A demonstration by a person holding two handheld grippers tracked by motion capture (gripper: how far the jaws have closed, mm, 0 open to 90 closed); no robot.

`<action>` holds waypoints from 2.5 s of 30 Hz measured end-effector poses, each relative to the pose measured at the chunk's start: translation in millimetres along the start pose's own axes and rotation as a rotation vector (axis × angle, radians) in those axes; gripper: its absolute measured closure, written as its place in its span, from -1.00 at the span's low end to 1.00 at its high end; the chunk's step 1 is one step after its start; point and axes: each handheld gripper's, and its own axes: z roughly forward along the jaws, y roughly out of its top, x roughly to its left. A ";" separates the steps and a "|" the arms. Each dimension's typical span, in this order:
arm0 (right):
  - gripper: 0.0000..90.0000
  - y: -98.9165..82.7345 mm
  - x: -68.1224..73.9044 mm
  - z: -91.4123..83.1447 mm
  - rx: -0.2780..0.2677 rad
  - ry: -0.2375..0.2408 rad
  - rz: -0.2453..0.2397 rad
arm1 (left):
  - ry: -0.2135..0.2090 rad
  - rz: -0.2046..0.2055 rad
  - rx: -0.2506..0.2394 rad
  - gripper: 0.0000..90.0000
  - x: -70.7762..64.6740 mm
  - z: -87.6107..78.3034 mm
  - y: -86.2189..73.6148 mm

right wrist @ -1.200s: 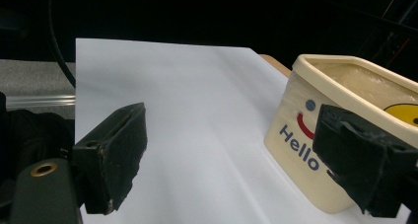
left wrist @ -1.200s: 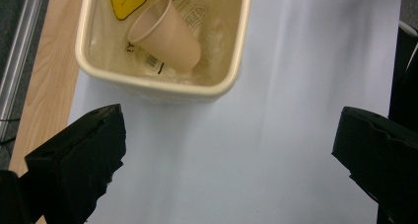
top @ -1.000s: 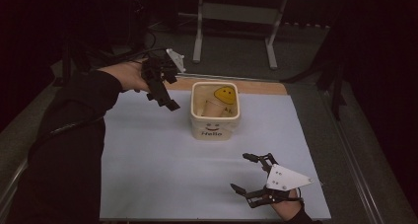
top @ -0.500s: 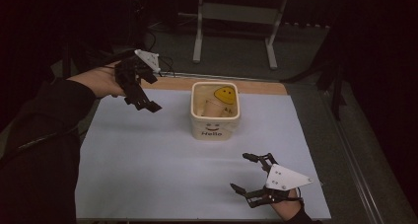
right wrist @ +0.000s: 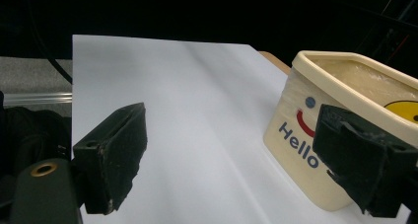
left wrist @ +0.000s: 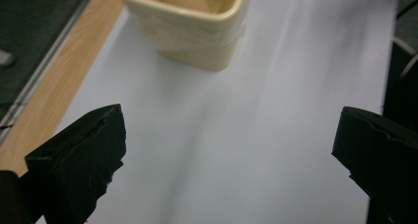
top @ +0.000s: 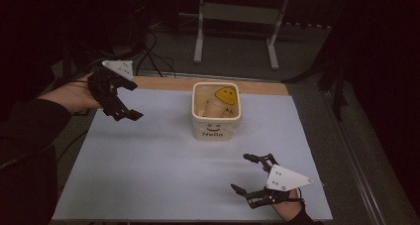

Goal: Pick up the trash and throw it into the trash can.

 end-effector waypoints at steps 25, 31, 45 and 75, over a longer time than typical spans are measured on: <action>-0.71 -0.2 0.2 2.2 0.011 -0.002 -0.004 | 0.065 -0.093 -0.118 -0.98 -47.6 4.5 -77.6; -0.71 -0.1 -0.1 2.2 0.010 -0.006 -0.007 | 0.058 -0.113 -0.163 -0.98 -65.1 11.0 -90.4; -0.71 -0.3 -0.2 2.8 0.014 -0.009 -0.007 | 0.099 -0.131 -0.243 -0.98 -105.6 27.6 -111.6; -0.71 -0.7 -0.6 2.0 0.013 -0.020 -0.002 | 0.190 -0.285 -0.342 -0.98 -129.3 94.0 -168.6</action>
